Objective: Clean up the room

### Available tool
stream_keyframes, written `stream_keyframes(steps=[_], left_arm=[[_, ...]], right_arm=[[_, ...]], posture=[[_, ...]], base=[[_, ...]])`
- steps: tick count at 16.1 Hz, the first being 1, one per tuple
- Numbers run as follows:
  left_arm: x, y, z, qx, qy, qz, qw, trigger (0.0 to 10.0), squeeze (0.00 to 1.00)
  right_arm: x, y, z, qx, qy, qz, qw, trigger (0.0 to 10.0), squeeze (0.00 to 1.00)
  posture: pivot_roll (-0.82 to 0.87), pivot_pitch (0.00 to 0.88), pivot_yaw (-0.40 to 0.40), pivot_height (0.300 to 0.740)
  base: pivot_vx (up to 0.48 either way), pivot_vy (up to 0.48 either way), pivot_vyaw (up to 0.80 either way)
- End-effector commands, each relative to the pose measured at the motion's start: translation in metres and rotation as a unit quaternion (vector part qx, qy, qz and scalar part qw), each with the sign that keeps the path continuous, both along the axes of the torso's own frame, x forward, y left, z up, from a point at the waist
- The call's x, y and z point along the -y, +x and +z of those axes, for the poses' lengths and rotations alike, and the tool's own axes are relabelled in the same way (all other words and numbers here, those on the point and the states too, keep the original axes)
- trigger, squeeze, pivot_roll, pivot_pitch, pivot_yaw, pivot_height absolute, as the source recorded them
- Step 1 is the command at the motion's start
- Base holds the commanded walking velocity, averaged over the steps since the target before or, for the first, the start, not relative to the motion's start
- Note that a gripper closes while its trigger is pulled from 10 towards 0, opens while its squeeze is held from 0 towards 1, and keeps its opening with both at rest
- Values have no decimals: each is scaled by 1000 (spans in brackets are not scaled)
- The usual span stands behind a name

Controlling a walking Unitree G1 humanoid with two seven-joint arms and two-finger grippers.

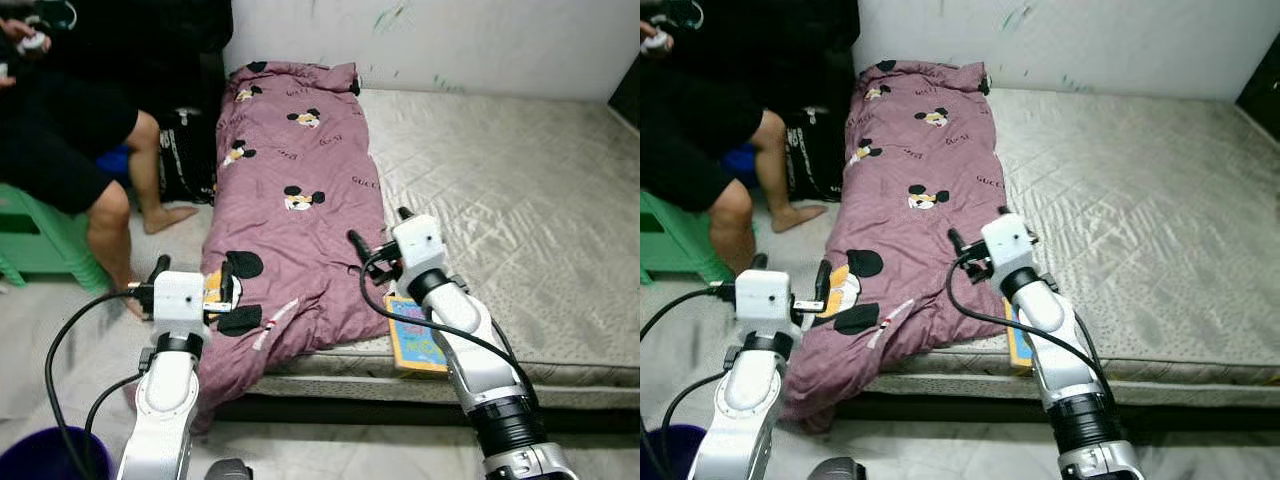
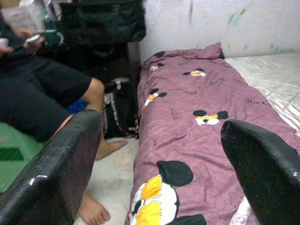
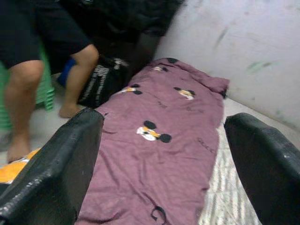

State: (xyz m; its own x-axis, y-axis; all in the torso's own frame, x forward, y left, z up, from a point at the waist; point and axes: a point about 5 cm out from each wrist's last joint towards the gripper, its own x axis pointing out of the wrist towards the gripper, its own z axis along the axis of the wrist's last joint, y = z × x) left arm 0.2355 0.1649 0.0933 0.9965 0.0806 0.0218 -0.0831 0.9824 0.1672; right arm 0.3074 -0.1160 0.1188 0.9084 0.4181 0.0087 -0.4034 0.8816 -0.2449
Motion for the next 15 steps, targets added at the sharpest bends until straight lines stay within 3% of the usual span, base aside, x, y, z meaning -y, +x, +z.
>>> stream_keyframes(steps=[1, 14, 15], left_arm=[[-1, -1, 5, 10, -4, 5, 1000, 10000, 0], [6, -8, 5, -5, 4, -46, 999, 10000, 0], [6, -9, 5, -6, 5, -48, 999, 10000, 0]], right_arm=[[-4, 2, 4, 8, -1, 13, 1000, 10000, 0], [2, -9, -3, 2, 2, -9, 1000, 10000, 0], [3, -9, -3, 3, 1, -10, 1000, 10000, 0]], posture=[[38, 0, -86, 740], [11, 0, -40, 740], [13, 0, -40, 740]], base=[[0, 0, 0], [0, 0, 0], [0, 0, 800]])
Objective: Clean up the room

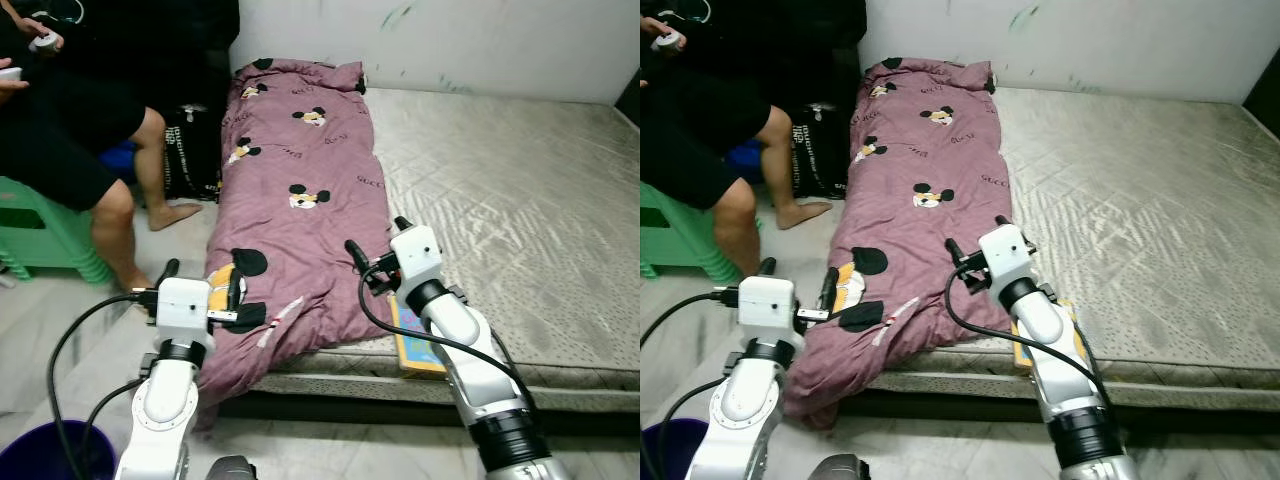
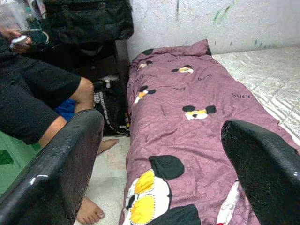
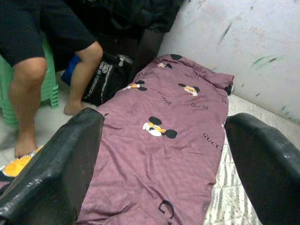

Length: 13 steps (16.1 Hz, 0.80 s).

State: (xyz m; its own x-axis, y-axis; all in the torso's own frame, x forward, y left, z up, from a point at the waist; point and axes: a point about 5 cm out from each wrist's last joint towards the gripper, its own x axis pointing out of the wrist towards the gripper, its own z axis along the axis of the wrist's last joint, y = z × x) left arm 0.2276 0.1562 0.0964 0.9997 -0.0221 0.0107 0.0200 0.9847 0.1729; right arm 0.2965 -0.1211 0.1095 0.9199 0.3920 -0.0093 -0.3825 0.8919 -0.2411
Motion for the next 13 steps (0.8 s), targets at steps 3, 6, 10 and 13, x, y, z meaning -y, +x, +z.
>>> stream_keyframes(steps=[3, 6, 10, 13], left_arm=[[-2, -3, 2, -3, 2, -5, 1000, 10000, 0], [-1, -3, 4, 0, 0, -20, 1000, 10000, 0], [0, -3, 5, 1, 2, -24, 1000, 10000, 0], [0, -3, 5, 2, 3, -27, 1000, 10000, 0]], right_arm=[[-2, 2, 6, 10, 4, 2, 1000, 10000, 0], [-2, 2, 6, 9, 4, -1, 1000, 10000, 0], [-3, 2, 6, 9, 7, -3, 1000, 10000, 0], [-2, 2, 6, 9, 7, -5, 1000, 10000, 0]], posture=[[14, 0, -39, 740], [12, 0, -33, 740], [12, 0, -32, 740], [12, 0, -32, 740]], base=[[0, 0, 544], [0, 0, 0], [0, 0, 0], [281, 0, 0]])
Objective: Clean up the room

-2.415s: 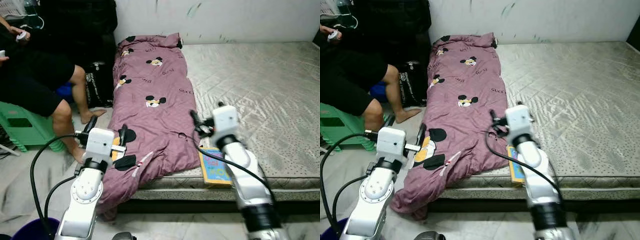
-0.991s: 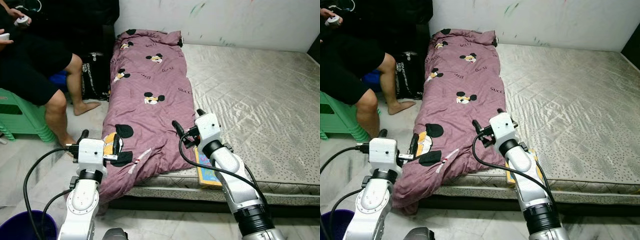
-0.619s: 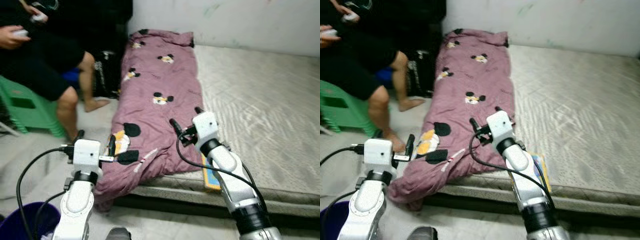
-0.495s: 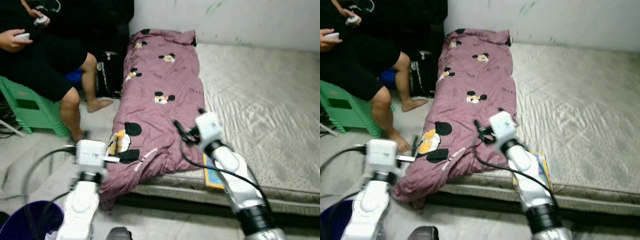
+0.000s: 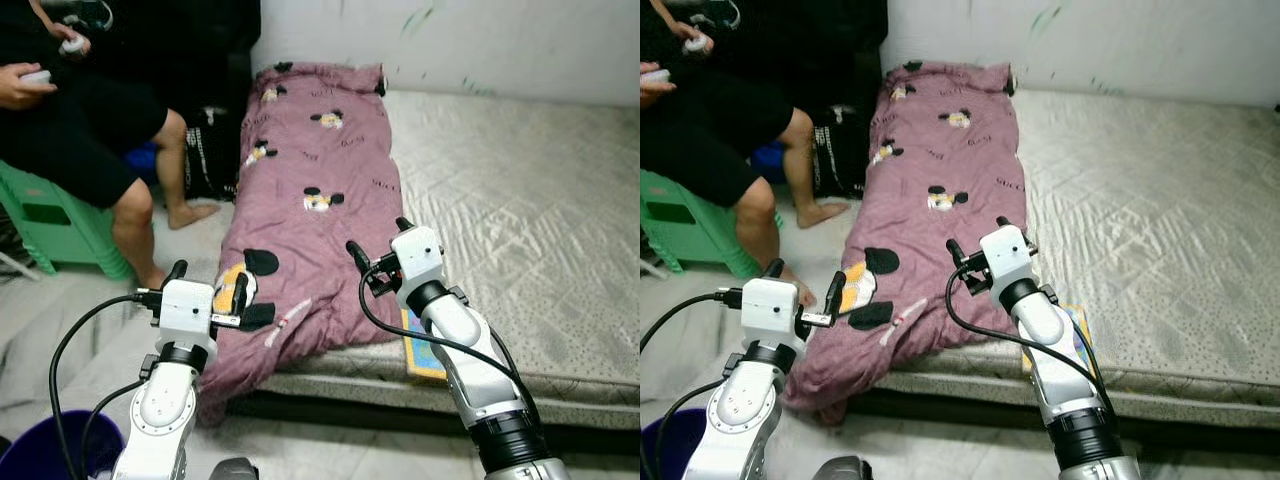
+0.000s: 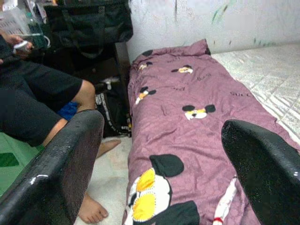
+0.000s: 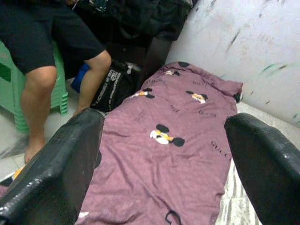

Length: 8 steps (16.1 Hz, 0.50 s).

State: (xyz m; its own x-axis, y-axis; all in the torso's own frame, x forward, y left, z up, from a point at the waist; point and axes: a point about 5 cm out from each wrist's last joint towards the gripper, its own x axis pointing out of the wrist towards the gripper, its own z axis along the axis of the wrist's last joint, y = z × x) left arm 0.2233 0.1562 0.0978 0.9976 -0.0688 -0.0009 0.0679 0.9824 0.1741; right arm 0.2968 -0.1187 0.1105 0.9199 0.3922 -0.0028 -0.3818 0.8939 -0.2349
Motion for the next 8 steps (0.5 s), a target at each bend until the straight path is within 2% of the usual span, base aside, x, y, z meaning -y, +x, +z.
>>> stream_keyframes(steps=[1, 8], left_arm=[[0, 1, 4, 8, 2, -5, 1000, 10000, 0], [-1, 0, 4, 5, 3, -9, 1000, 10000, 0]], right_arm=[[1, 2, 5, 7, 3, -5, 1000, 10000, 0], [2, 0, 3, 5, 2, -10, 1000, 10000, 0]], posture=[[11, 0, -30, 740], [8, 0, -25, 740]], base=[[307, 0, 0], [309, 0, 0]])
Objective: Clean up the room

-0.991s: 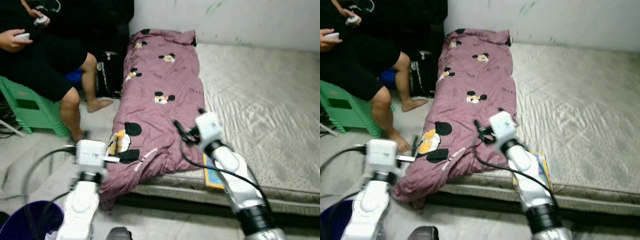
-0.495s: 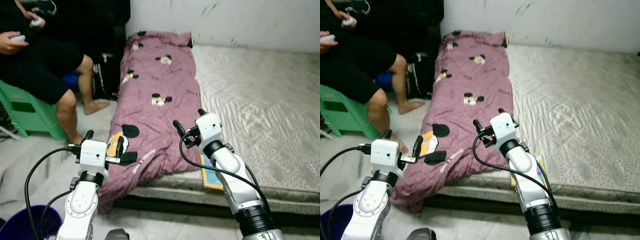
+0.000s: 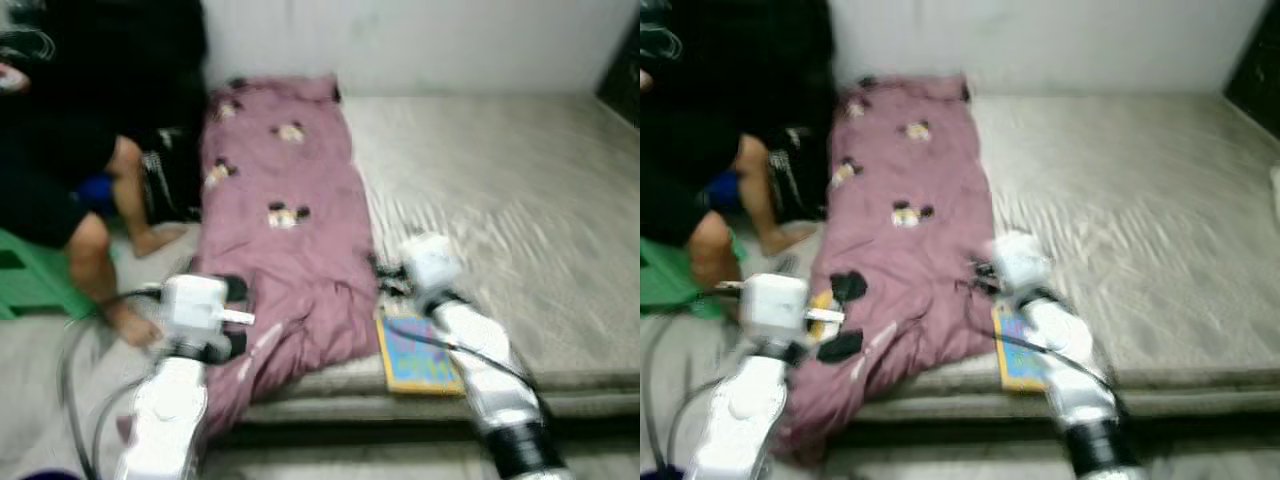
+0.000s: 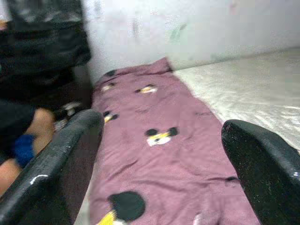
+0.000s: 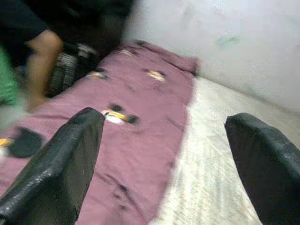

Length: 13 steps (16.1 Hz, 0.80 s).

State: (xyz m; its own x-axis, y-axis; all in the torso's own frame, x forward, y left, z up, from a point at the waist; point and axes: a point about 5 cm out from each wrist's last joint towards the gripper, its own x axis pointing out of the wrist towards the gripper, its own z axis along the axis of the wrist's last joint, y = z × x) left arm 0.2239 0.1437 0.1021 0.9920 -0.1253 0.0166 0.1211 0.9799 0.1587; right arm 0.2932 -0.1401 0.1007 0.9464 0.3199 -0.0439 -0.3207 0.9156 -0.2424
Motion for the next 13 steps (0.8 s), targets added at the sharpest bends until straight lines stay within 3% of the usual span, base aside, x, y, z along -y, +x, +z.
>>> stream_keyframes(steps=[1, 7, 11, 13], left_arm=[[-13, 0, -1, -6, 14, 22, 1000, 10000, 0], [-14, 1, -3, -12, 19, 30, 999, 10000, 0], [-12, 1, -1, -4, 20, 22, 1000, 10000, 0], [-11, 2, -1, -5, 18, 21, 1000, 10000, 0]], right_arm=[[-19, 4, 13, 24, 12, 28, 999, 10000, 0], [-16, 4, 11, 24, 6, 26, 999, 10000, 0], [-17, 4, 12, 26, 3, 26, 999, 10000, 0], [-17, 5, 12, 27, 2, 26, 999, 10000, 0]], posture=[[8, 0, -25, 740], [8, 0, -24, 740], [4, 0, -22, 740], [0, 0, -24, 740]], base=[[0, 0, 0], [0, 0, 0], [0, 0, 681], [0, -336, 281]])
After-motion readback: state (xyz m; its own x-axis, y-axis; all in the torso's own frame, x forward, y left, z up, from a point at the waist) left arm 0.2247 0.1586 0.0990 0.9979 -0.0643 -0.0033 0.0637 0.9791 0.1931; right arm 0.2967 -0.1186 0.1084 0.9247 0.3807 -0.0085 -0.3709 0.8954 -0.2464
